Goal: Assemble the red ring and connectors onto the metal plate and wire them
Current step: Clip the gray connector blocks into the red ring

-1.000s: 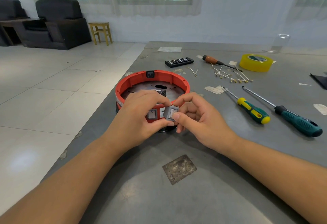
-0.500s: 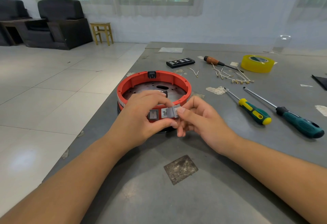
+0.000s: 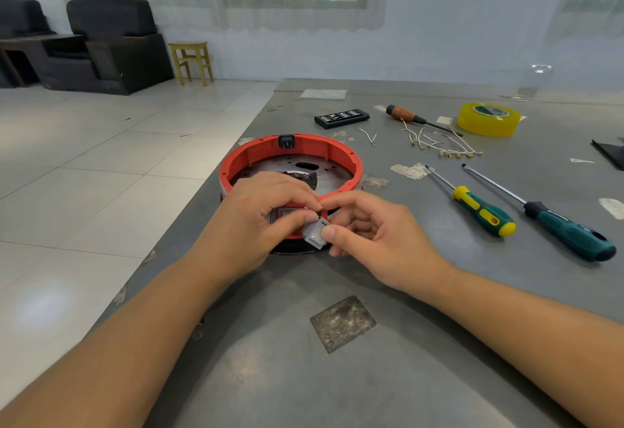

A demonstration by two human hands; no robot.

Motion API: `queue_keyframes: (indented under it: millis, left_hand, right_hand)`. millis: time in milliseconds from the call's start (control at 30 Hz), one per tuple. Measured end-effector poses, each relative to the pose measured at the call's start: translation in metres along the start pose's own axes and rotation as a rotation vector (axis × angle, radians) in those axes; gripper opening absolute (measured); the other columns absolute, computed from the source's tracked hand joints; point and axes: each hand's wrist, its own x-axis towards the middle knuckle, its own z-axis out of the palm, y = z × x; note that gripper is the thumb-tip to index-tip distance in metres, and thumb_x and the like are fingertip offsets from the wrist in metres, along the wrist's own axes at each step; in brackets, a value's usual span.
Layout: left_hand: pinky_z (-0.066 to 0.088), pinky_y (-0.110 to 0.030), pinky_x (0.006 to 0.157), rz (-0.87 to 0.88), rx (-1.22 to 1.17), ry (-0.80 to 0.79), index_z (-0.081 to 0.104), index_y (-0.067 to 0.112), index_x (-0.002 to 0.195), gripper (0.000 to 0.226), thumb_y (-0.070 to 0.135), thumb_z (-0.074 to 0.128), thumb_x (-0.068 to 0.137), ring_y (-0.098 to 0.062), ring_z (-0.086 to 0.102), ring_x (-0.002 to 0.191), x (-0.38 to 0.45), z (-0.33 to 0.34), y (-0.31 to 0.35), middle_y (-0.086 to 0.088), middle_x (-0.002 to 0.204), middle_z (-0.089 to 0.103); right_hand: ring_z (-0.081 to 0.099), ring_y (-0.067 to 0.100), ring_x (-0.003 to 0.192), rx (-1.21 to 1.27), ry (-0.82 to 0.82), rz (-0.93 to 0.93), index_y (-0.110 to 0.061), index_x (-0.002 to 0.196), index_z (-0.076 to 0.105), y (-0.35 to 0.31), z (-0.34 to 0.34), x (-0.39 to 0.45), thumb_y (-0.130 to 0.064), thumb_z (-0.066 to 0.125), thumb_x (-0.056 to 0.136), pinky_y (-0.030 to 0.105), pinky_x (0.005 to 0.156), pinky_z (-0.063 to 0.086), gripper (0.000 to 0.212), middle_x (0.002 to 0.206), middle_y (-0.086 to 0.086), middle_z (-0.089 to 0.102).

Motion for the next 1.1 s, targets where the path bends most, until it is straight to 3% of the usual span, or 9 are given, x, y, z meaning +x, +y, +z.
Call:
queue_keyframes:
  millis: [67,167,233,400,633,867,1100]
  left_hand:
    - [0.049,-0.027,0.095,-0.038,-0.008,0.010,0.077,0.026,0.105,0.018,0.038,0.070,0.094,0.003,0.063,0.109,0.000,0.000,0.001,0.021,0.107,0.071]
    - [0.045,-0.018,0.093,-0.085,0.018,0.005,0.072,0.034,0.109,0.022,0.047,0.067,0.092,0.009,0.059,0.106,0.000,-0.001,0.001,0.033,0.106,0.064]
    - [0.045,-0.017,0.093,-0.131,0.036,-0.009,0.072,0.036,0.110,0.023,0.048,0.073,0.090,0.009,0.059,0.107,0.000,-0.004,0.000,0.034,0.106,0.064]
    - [0.042,-0.001,0.087,-0.201,-0.009,-0.113,0.075,0.029,0.114,0.032,0.044,0.078,0.086,0.014,0.061,0.105,0.000,-0.011,-0.001,0.032,0.105,0.066]
    - [0.049,-0.012,0.089,-0.238,-0.070,-0.123,0.078,0.026,0.109,0.017,0.026,0.079,0.092,0.000,0.068,0.105,-0.001,-0.016,0.003,0.019,0.104,0.075]
    - [0.049,-0.016,0.089,-0.298,0.020,-0.160,0.065,0.039,0.117,0.058,0.077,0.063,0.072,0.009,0.059,0.110,0.001,-0.016,0.009,0.027,0.112,0.065]
    - [0.052,-0.015,0.077,-0.292,0.018,-0.193,0.073,0.033,0.109,0.061,0.080,0.058,0.073,0.005,0.063,0.097,0.003,-0.017,0.010,0.022,0.098,0.070]
  right_hand:
    - [0.074,0.021,0.074,-0.047,0.053,-0.017,-0.020,0.110,0.070,0.000,0.002,0.001,-0.013,0.077,0.092,0.037,0.076,0.062,0.020,0.085,0.001,0.072]
    - [0.074,0.018,0.077,-0.120,0.106,-0.059,-0.019,0.105,0.073,-0.001,0.001,0.001,-0.013,0.078,0.091,0.032,0.075,0.060,0.016,0.087,-0.004,0.074]
    - [0.072,0.015,0.082,-0.248,0.127,-0.125,-0.019,0.106,0.076,-0.004,0.000,0.001,-0.015,0.078,0.091,0.026,0.074,0.057,0.015,0.090,-0.007,0.075]
    - [0.067,0.005,0.086,-0.519,0.119,-0.300,-0.013,0.110,0.078,-0.011,0.001,0.002,-0.013,0.078,0.091,0.020,0.077,0.054,0.019,0.098,-0.004,0.075]
    - [0.064,0.004,0.091,-0.575,0.122,-0.305,-0.013,0.113,0.077,-0.015,0.001,0.005,-0.013,0.075,0.094,0.020,0.081,0.052,0.019,0.103,-0.005,0.075]
    - [0.063,0.003,0.089,-0.615,0.119,-0.313,-0.014,0.112,0.077,-0.016,0.002,0.005,-0.016,0.074,0.095,0.018,0.080,0.052,0.018,0.101,-0.004,0.073]
    - [0.062,0.008,0.083,-0.621,0.132,-0.346,-0.011,0.109,0.077,-0.012,0.001,0.006,-0.014,0.074,0.094,0.024,0.075,0.052,0.016,0.094,-0.002,0.071]
